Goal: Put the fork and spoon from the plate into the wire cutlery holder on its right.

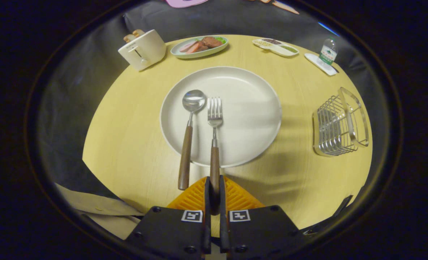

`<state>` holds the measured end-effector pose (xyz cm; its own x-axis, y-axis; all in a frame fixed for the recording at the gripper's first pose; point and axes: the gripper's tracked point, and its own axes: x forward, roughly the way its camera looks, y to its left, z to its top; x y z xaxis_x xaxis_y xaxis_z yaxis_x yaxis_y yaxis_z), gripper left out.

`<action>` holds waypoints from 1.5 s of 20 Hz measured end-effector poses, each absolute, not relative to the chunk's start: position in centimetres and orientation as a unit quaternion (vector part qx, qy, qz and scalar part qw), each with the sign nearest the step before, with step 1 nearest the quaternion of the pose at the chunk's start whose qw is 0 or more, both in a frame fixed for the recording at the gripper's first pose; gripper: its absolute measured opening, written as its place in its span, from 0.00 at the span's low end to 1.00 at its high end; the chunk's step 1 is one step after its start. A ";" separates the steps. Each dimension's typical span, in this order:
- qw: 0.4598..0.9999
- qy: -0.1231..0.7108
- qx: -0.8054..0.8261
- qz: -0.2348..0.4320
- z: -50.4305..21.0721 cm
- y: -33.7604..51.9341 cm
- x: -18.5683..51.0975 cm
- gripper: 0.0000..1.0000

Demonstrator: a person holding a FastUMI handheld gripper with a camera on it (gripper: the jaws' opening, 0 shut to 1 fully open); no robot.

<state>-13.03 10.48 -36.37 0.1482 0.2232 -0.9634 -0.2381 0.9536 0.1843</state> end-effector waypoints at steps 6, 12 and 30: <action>0.762 0.631 0.025 0.145 -34.6 9.7 -12.6 0.05; 0.778 0.614 0.030 0.130 -31.5 6.6 -11.2 0.05; 0.772 0.634 0.001 0.038 -28.1 -8.8 -9.3 0.05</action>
<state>-9.28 -8.80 -28.10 0.1922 0.0594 -0.9796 -0.0571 0.9972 0.0493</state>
